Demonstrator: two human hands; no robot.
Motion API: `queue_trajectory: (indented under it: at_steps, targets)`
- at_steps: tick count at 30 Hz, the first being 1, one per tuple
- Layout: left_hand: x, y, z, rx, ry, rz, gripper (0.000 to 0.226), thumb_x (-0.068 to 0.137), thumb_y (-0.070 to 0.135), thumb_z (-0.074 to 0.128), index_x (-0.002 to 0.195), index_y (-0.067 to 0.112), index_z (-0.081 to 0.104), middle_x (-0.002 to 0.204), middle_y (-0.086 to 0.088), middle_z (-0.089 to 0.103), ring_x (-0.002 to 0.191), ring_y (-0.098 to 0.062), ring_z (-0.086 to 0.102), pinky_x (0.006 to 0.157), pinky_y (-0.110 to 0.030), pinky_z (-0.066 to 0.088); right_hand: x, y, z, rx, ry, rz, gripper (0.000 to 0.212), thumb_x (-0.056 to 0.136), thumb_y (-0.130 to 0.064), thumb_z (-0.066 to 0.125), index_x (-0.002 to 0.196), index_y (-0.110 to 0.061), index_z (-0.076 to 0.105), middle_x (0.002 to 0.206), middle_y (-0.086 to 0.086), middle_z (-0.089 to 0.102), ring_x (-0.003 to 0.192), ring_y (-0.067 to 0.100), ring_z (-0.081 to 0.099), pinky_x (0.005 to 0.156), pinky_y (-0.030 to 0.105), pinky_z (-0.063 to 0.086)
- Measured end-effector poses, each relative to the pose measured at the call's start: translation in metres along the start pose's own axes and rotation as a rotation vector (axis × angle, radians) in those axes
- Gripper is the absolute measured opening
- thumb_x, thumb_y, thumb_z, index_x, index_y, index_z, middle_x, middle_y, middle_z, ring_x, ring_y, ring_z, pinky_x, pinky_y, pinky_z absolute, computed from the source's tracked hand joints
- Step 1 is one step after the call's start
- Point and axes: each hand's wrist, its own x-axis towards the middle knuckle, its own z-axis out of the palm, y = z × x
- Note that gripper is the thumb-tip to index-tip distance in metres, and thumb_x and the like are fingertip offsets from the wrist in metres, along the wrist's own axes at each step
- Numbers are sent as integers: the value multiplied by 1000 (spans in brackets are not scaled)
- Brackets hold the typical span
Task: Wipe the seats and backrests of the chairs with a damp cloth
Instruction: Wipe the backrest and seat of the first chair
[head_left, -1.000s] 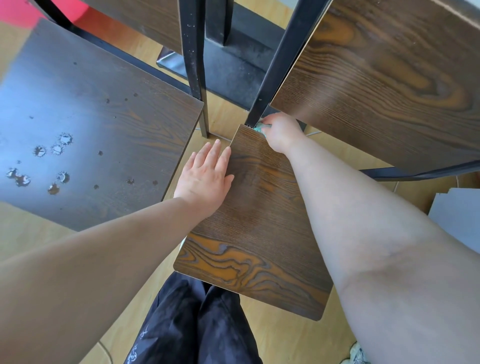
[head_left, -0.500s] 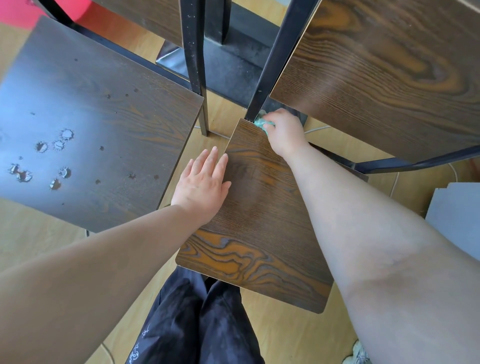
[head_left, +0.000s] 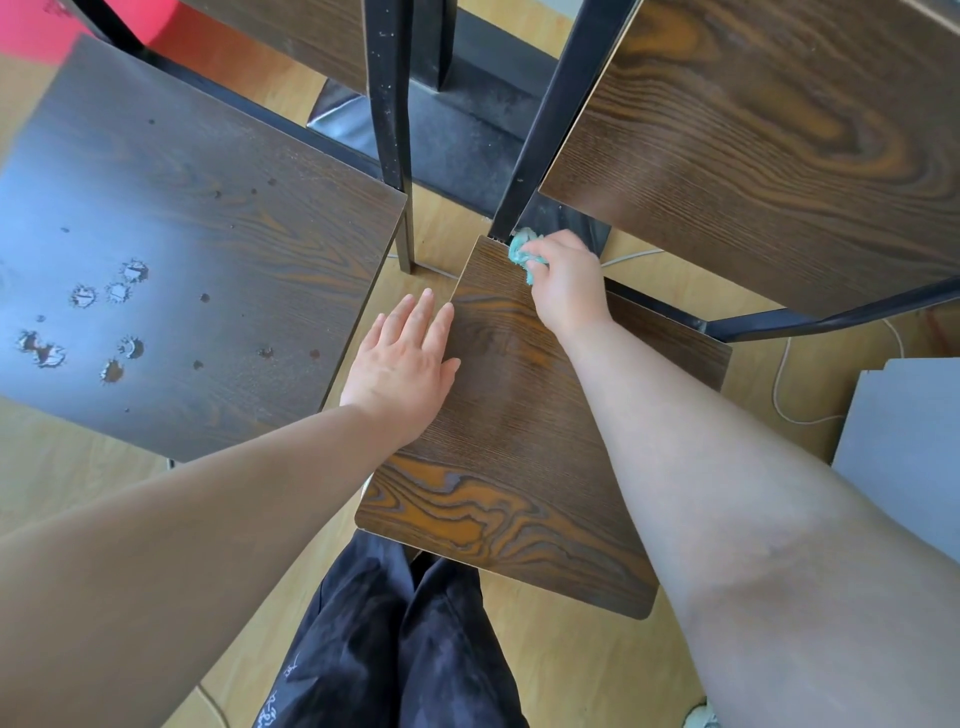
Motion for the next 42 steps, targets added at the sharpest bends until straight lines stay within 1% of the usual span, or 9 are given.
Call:
queue_trajectory:
  at_steps: [7, 10, 16, 20, 24, 30, 34, 39, 42]
  targets:
    - [-3, -3, 1, 7, -4, 4, 62, 106, 45, 22, 160, 20, 2, 167, -5, -1, 154, -23, -4, 124, -40, 3, -46, -6, 12, 70, -58, -9, 25, 99, -10, 54, 121, -9, 66, 126, 6, 56, 113, 20, 56, 93, 34, 55]
    - [-5, -4, 1, 5, 2, 11, 63, 106, 46, 23, 160, 20, 3, 167, -5, 0, 154, -23, -3, 123, -40, 3, -56, -9, 13, 70, -92, 34, 26, 99, -11, 54, 124, -11, 65, 128, 5, 55, 114, 17, 56, 91, 27, 55]
    - [-5, -7, 4, 11, 19, 22, 62, 106, 46, 22, 160, 21, 3, 167, -4, 0, 154, -23, -3, 123, -40, 1, -50, -15, -4, 158, 47, 138, 27, 100, -14, 53, 126, -14, 62, 127, 3, 54, 114, 15, 56, 84, 15, 49]
    - [-4, -10, 5, 4, 22, 16, 62, 106, 45, 23, 160, 22, 3, 167, -4, 0, 154, -24, -3, 123, -40, 2, -36, -15, -10, 156, -18, 224, 37, 99, -18, 58, 136, -20, 54, 134, 3, 50, 120, 18, 54, 90, 24, 53]
    - [-5, -13, 3, -2, 19, 24, 62, 106, 45, 24, 160, 21, 5, 167, -5, 1, 154, -24, -2, 123, -41, 5, -34, -14, -3, 52, -89, 175, 48, 93, -19, 67, 139, -14, 54, 132, 5, 51, 119, 17, 54, 95, 25, 49]
    - [-11, -17, 0, -5, 31, 20, 61, 106, 44, 25, 159, 21, 6, 167, -5, 2, 154, -25, 0, 124, -41, 7, -38, -16, 0, 33, -91, 184, 39, 95, -16, 64, 134, -14, 60, 130, 4, 55, 117, 18, 57, 93, 27, 53]
    - [-18, -23, 0, -8, 27, 19, 61, 107, 43, 24, 159, 21, 3, 167, -5, 0, 154, -24, -2, 125, -41, 5, -50, -18, 5, 98, -144, 191, 36, 94, -13, 64, 130, -16, 64, 129, 2, 57, 114, 16, 59, 85, 16, 49]
    - [-29, -26, 9, 21, 20, 12, 62, 107, 45, 24, 159, 21, 3, 167, -5, -1, 154, -25, -2, 124, -41, 4, -67, -16, 12, 95, -194, 139, 30, 94, -12, 64, 123, -18, 68, 125, 0, 57, 111, 18, 57, 98, 25, 50]
    - [-35, -26, 18, 38, 16, 2, 62, 106, 45, 24, 160, 21, 4, 167, -5, -1, 154, -25, -2, 123, -41, 5, -78, -16, 16, 62, -217, 109, 31, 94, -13, 64, 124, -18, 69, 126, 0, 57, 113, 19, 56, 100, 25, 47]
